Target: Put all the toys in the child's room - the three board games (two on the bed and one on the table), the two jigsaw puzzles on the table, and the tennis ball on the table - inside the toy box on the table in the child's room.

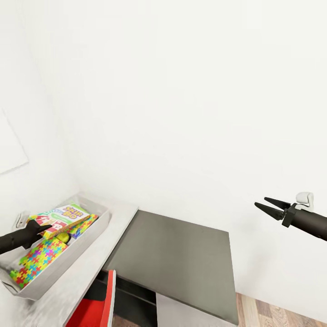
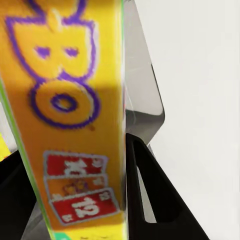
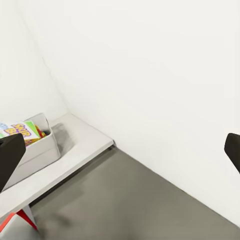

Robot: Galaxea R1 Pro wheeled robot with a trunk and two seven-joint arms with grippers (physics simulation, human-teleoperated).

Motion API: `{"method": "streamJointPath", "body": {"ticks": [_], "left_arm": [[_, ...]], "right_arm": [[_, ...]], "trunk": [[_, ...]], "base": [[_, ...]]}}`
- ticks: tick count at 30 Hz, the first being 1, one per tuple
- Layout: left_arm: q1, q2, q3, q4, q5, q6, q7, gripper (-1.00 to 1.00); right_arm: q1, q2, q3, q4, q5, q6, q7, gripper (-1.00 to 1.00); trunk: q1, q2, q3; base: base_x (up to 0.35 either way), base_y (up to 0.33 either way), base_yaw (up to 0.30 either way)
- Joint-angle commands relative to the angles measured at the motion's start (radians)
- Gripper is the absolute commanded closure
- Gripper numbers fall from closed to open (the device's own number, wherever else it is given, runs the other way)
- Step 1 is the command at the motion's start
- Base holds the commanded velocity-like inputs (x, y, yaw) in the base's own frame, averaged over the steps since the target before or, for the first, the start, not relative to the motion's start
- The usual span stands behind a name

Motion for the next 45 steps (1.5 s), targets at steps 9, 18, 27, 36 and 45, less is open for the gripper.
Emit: {"method": "streamJointPath", "body": {"ticks": [9,18,27,36,45], "left_arm": [[0.000,0.011,-0.017,0.001,-0.017,0.027,0.000,-1.00],[-0.011,0.032,-0.012,0.000,-0.006,0.163,0.158,-1.00],[-0.051,0.032,-0.014,-0.019,0.079,0.163,0.175,-1.00],[0.046,0.030,-0.059,-0.399,0.471,0.163,0.179,-1.00],[0.156,-0.019,-0.162,-0.899,0.916,0.163,0.503,-1.00]], "right_arm": [[-0.001,-0.001,-0.002,0.000,-0.003,0.003,0.001,-1.00],[-0.001,-0.003,-0.003,0.000,-0.003,0.003,0.001,-1.00],[-0.001,-0.007,-0.007,0.000,-0.004,0.004,0.003,-1.00],[-0.001,0.001,-0.007,0.000,-0.004,-0.024,0.003,-1.00],[-0.001,0.010,-0.008,0.000,-0.004,-0.076,-0.001,-1.00]], "trunk": [[0.001,-0.002,-0.003],[0.001,-0.002,-0.003],[0.001,-0.002,-0.003],[0.001,-0.002,-0.003],[0.001,-0.002,-0.003]], "base": [[0.000,0.000,0.000],[0.000,0.000,0.000],[0.000,0.000,0.000],[0.000,0.000,0.000],[-0.208,-0.052,0.000]]}}
